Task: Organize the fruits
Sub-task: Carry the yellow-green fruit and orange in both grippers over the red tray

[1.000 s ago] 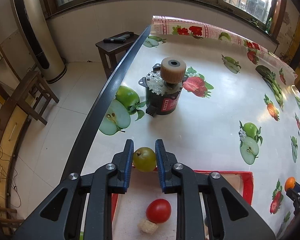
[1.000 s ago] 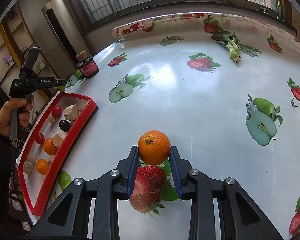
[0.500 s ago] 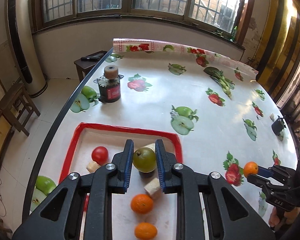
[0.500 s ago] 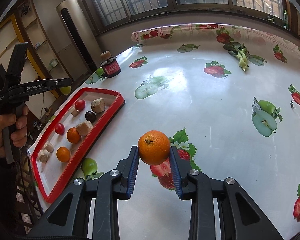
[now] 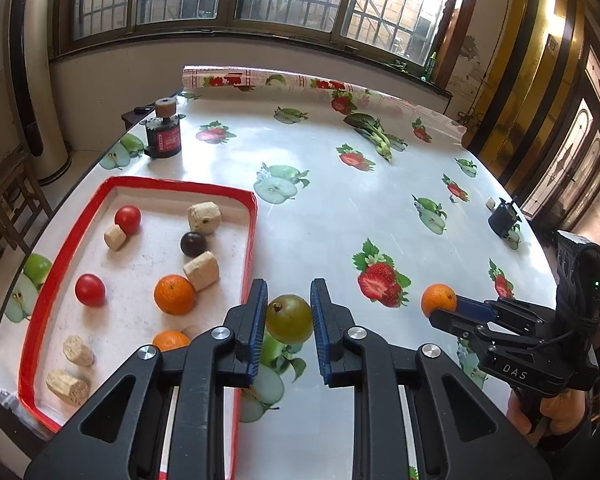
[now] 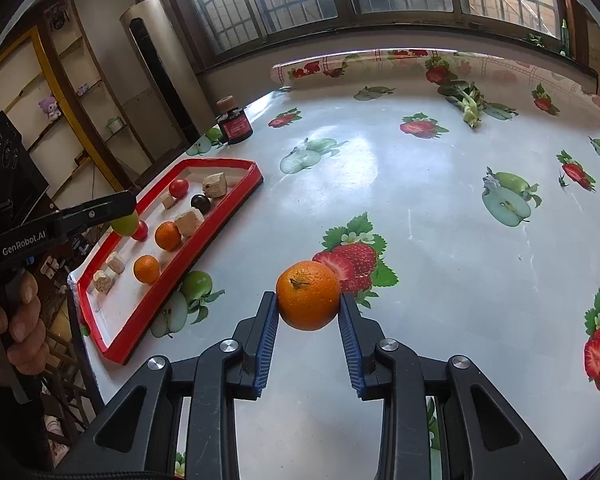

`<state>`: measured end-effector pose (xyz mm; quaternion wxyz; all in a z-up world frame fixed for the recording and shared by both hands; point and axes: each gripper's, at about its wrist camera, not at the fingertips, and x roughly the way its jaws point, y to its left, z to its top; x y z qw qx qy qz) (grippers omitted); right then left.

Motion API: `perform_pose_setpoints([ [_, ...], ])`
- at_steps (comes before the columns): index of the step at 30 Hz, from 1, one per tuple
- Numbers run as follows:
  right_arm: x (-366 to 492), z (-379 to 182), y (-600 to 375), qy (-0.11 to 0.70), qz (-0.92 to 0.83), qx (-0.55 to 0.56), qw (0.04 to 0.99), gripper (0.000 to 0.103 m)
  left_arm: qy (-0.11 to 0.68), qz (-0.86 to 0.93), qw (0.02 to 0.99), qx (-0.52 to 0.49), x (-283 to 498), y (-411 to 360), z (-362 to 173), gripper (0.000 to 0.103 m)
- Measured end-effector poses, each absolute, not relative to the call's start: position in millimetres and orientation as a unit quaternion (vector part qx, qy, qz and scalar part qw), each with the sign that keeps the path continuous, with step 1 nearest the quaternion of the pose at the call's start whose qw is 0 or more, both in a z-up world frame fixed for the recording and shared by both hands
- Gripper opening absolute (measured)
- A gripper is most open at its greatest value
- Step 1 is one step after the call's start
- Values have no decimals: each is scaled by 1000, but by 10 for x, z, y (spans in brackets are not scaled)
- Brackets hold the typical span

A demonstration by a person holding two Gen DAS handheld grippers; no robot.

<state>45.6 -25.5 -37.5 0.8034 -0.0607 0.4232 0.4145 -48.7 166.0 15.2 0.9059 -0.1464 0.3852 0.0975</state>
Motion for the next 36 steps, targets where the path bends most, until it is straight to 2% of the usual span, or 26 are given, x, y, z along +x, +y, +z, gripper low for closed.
perform_pose_setpoints([
  [13, 273, -370, -253, 419, 431, -67, 796, 31, 386, 118, 904, -142, -867, 1447, 81, 19],
  [36, -55, -318, 431, 407, 485, -107, 767, 31, 381, 191, 887, -179, -1452, 1948, -122, 19],
])
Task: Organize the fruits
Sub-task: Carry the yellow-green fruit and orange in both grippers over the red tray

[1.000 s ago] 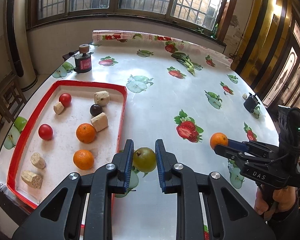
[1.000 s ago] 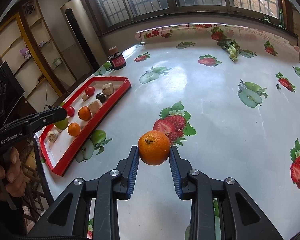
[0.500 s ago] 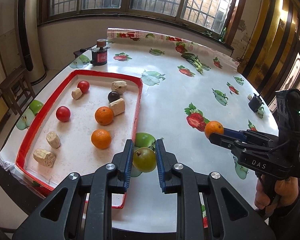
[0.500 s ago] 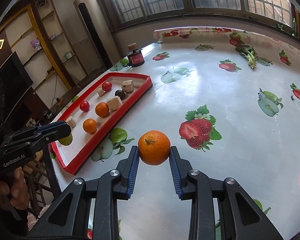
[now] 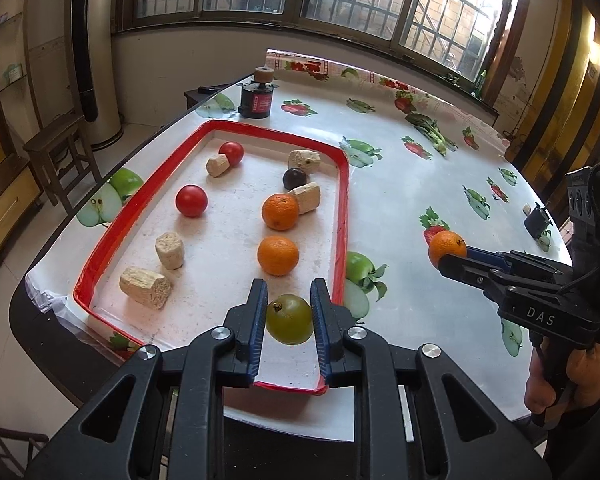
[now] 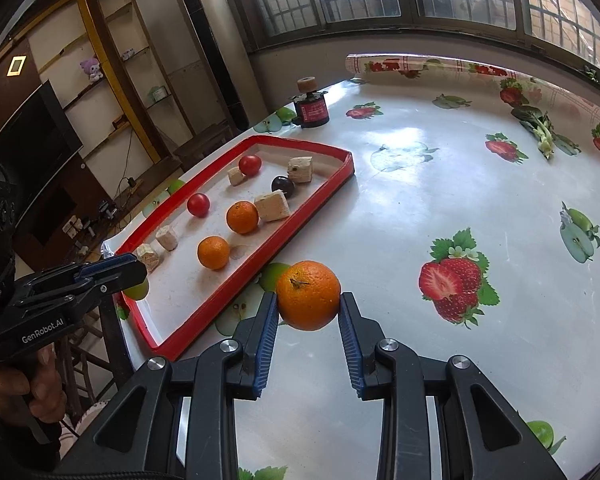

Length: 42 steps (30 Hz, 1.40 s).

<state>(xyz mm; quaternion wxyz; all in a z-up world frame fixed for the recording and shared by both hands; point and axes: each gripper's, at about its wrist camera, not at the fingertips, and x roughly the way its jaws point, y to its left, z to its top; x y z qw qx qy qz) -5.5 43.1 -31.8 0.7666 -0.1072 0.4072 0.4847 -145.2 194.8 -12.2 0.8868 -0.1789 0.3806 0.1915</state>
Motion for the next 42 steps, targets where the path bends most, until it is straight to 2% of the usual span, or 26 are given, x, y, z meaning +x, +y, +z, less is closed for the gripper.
perform_pose_setpoints([
  [19, -162, -396, 996, 414, 510, -133, 742, 31, 386, 228, 867, -216, -1726, 2370, -341, 19],
  [42, -92, -510, 1693, 418, 531, -163, 718, 32, 413, 207, 861, -211, -1416, 2362, -478, 19],
])
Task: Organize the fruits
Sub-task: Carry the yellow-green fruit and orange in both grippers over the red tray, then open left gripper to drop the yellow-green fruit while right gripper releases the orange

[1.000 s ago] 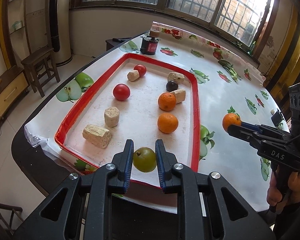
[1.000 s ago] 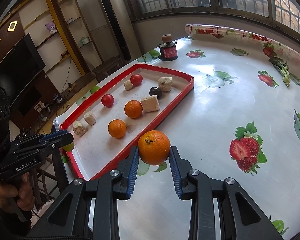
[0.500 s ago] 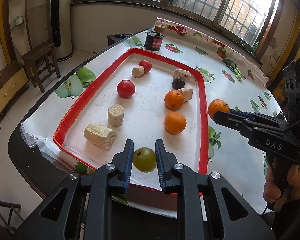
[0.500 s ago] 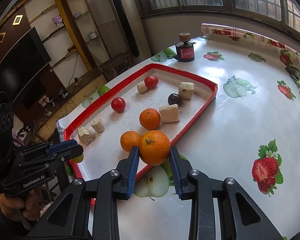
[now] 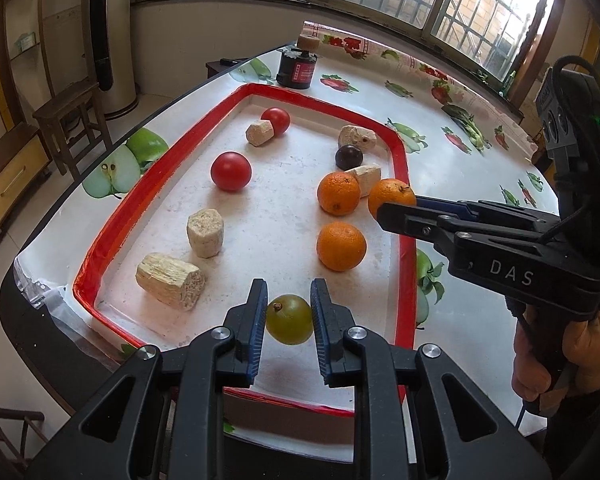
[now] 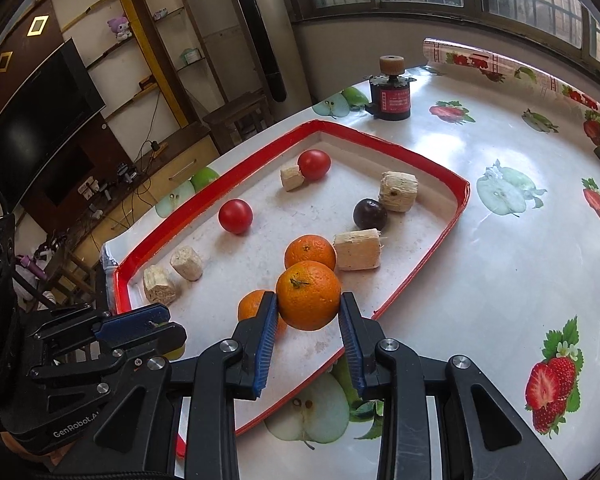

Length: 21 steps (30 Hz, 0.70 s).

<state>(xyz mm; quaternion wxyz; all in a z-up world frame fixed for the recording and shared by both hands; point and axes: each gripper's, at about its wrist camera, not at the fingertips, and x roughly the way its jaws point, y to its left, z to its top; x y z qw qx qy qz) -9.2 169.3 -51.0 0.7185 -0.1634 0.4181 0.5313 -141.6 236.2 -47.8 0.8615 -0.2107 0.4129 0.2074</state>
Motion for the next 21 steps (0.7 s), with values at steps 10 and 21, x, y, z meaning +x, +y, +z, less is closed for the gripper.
perform_pose_setpoints([
  [10, -59, -620, 1769, 425, 528, -173, 715, 32, 422, 205, 857, -212, -1371, 2367, -568, 19],
  [21, -42, -677, 1822, 427, 524, -179, 715, 34, 426, 205, 854, -216, -1359, 2373, -620, 20],
])
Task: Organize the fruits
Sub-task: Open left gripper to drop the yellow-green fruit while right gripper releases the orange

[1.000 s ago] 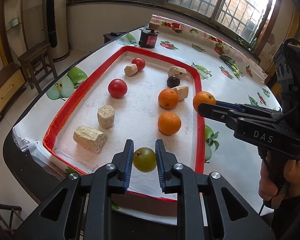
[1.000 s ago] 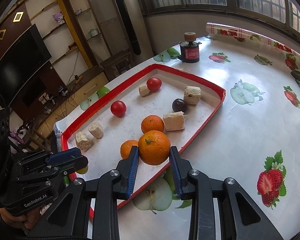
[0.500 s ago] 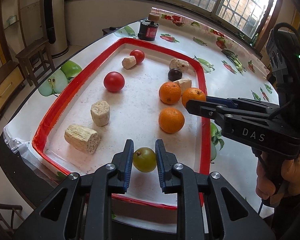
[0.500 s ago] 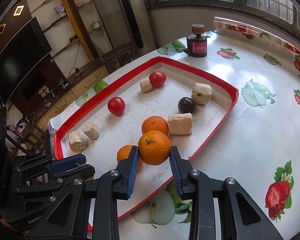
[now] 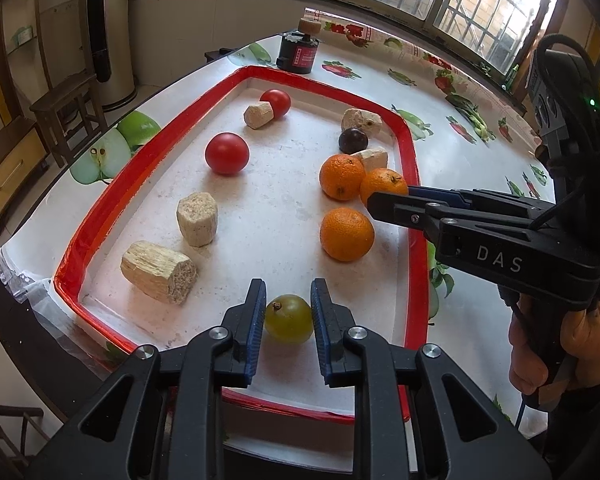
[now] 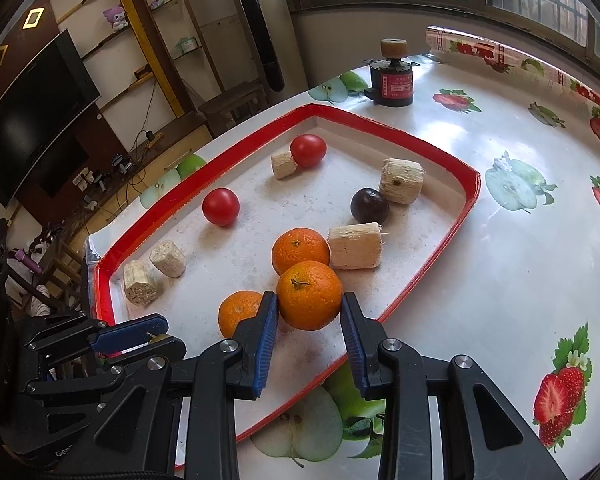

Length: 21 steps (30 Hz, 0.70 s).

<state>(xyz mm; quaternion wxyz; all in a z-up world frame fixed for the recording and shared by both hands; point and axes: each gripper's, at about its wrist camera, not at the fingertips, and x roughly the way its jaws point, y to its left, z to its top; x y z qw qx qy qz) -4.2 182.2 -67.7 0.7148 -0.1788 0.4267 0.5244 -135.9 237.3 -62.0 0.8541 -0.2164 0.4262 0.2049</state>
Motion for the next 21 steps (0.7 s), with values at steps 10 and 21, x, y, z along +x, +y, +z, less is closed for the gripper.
perform_pose_setpoints([
  [10, -68, -588, 1761, 417, 530, -171, 719, 44, 429, 217, 848, -221, -1380, 2362, -643, 52],
  [21, -82, -376, 1464, 394, 541, -160, 725, 52, 420, 222, 858, -194, -1514, 2211, -525, 52],
])
